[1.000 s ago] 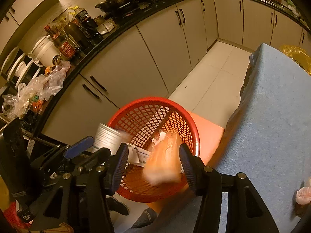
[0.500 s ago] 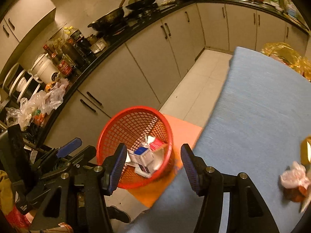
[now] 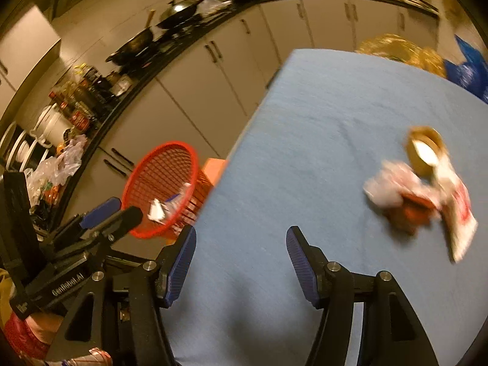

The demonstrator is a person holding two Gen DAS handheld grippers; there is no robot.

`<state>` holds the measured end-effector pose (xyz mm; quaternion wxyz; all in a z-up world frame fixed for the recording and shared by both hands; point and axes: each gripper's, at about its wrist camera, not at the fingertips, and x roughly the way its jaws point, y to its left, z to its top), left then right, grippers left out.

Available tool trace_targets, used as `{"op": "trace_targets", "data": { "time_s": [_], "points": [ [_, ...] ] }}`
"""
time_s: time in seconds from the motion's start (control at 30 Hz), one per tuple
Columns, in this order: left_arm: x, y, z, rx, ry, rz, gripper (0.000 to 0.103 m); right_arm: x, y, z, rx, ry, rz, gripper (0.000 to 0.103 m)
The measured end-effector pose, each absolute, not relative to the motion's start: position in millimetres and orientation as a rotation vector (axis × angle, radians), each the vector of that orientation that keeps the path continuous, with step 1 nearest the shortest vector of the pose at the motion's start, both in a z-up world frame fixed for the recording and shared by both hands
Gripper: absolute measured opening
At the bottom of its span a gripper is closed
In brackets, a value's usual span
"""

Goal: Collect trash
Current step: 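Return both tools to the remaining trash on the table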

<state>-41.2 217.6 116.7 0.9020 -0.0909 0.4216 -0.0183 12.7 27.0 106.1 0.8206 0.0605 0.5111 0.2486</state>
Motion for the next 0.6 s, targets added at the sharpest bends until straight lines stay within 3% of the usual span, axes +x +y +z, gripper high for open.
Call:
{"op": "trace_targets", "data": {
  "time_s": [0.6],
  "points": [
    [-16,34,103,-0.034,0.935,-0.276,0.065,-51,-179,100,0.295,1.073,0.227,0.066]
  ]
}}
